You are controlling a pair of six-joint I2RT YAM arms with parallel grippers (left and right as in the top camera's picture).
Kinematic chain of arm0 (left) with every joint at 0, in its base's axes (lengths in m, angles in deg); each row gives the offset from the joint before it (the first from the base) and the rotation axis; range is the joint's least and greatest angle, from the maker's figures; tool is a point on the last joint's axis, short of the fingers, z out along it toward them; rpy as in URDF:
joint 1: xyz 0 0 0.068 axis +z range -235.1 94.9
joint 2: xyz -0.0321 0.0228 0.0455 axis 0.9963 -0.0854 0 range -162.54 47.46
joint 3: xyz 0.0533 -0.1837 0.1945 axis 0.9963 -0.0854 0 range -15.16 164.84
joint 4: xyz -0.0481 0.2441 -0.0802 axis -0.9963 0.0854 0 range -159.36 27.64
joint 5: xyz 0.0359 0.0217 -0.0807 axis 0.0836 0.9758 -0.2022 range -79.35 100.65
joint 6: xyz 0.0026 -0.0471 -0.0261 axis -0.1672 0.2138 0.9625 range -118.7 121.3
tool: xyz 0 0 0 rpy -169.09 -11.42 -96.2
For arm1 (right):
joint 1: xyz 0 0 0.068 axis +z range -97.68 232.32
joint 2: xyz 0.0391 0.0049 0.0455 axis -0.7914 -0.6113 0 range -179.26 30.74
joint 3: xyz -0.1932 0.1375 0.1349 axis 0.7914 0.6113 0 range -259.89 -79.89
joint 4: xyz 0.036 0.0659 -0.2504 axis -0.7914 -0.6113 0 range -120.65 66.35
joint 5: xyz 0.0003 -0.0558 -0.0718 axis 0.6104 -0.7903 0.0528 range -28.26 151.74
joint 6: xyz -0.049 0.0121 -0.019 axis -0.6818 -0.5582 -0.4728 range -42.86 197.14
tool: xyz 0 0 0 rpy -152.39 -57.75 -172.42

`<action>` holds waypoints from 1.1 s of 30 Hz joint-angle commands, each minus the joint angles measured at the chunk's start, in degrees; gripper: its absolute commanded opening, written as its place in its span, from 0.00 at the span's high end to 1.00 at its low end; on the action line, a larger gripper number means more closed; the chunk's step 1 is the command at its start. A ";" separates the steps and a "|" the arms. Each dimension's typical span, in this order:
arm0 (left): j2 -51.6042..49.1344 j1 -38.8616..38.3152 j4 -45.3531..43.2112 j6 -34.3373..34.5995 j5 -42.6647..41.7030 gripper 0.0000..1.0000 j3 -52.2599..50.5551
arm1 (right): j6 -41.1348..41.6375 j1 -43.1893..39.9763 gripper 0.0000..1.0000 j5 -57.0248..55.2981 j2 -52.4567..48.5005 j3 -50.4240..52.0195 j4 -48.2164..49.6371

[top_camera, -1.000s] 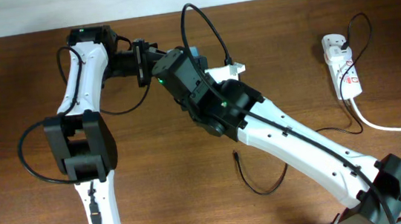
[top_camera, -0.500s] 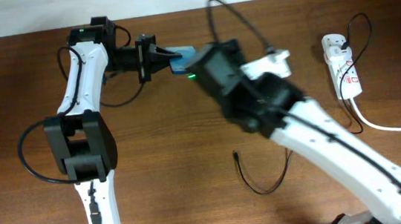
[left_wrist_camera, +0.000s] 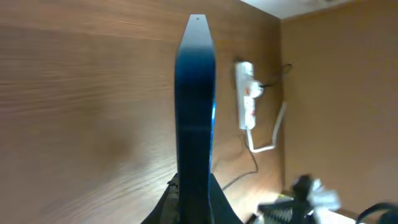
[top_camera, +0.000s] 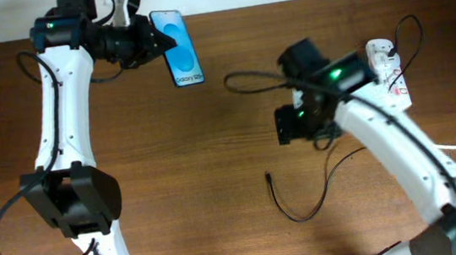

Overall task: Plug charger to phone and switch on socket
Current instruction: 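Grasp the black cable's USB-C plug with the right gripper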

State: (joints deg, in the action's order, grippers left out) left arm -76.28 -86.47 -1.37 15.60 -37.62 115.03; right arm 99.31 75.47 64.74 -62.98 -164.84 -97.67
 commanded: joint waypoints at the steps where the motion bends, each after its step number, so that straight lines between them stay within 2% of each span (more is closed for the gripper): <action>1: 0.55 1.70 0.68 -1.07 3.34 1.00 0.57 | 0.44 4.92 0.39 2.99 -0.33 13.16 8.11; 2: 0.55 1.81 0.83 -1.05 3.32 1.00 0.57 | 2.62 6.64 0.46 3.02 -0.55 17.40 12.31; 5: 0.55 1.79 0.63 -1.05 3.32 1.00 0.57 | 3.65 11.34 0.46 3.02 -6.45 20.22 16.04; 9: 0.55 1.81 0.85 -1.05 3.32 1.00 0.57 | 3.82 11.76 0.46 3.93 -12.44 20.20 19.61; 10: 0.55 1.81 0.83 -1.05 3.32 1.00 0.57 | 3.80 11.76 0.47 3.93 -12.52 20.20 20.09; 12: 0.55 1.81 0.81 -1.05 3.32 1.00 0.57 | 3.80 11.76 0.57 3.91 -12.55 20.24 20.13; 20: 0.55 1.81 1.29 -0.92 3.30 1.00 0.57 | 2.05 11.72 0.56 1.49 -13.35 20.24 21.79; 31: 0.55 1.81 1.22 -0.63 3.28 1.00 0.57 | 0.96 11.76 0.67 1.25 -16.87 21.79 24.17; 33: 0.55 1.81 1.05 -0.22 3.13 1.00 0.57 | 0.55 11.76 0.72 1.29 -16.87 21.79 24.15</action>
State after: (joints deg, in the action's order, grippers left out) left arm -76.34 -84.74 0.03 15.60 -33.23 115.01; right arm 100.56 86.97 66.16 -76.83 -144.01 -74.33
